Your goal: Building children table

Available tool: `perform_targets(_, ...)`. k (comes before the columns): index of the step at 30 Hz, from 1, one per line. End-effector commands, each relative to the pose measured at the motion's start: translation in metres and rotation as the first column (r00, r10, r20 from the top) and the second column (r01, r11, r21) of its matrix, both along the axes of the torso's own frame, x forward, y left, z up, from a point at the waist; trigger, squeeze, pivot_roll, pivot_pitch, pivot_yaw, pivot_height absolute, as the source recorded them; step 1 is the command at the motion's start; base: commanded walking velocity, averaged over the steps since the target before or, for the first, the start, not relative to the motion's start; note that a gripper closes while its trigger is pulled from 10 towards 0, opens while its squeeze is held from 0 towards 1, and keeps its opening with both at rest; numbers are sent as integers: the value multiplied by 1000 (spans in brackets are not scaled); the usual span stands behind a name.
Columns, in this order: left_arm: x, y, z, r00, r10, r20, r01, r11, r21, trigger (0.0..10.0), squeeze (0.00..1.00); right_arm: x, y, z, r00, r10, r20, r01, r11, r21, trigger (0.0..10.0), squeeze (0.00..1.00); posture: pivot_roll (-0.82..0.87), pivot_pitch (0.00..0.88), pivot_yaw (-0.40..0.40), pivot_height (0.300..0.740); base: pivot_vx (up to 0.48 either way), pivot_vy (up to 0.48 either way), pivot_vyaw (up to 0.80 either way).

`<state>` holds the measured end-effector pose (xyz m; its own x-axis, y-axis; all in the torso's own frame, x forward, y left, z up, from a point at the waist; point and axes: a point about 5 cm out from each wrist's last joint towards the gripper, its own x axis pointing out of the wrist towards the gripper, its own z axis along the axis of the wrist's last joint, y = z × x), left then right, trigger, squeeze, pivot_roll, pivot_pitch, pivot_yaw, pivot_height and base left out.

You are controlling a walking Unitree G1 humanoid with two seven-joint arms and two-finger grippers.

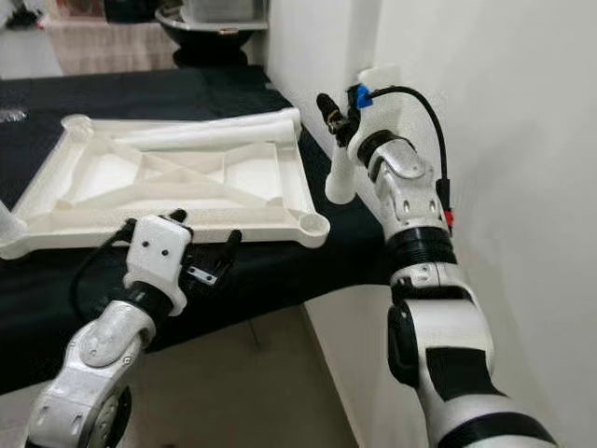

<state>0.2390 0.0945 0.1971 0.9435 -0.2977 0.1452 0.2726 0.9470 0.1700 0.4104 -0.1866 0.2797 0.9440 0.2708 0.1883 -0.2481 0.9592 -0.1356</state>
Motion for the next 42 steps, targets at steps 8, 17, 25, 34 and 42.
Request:
perform_targets(8,-13,-4,0,999,-32,-34,32,999,-14,10000,0,2,-6,4,981,191,-40,-182,969,170,10000,0,34,192,-85,740,0,0,0)
perform_targets(17,-14,-2,0,999,-25,-39,25,1000,-4,10000,0,1,-6,12,963,269,-6,-262,943,206,10000,0,34,199,-85,740,0,0,0)
perform_targets(25,-13,-5,2,999,-34,-27,34,999,-10,10000,0,4,-25,15,990,-116,74,106,986,130,10000,0,42,158,-84,740,0,0,0)
perform_targets(34,-13,-2,3,999,-35,-23,35,999,3,10000,0,4,-16,7,981,-158,112,144,981,127,10000,0,45,142,-76,740,0,0,0)
perform_targets(42,-14,-4,8,999,-49,-8,49,999,-9,10000,0,0,15,-42,966,-239,96,238,971,22,10000,0,62,152,-66,740,0,0,0)
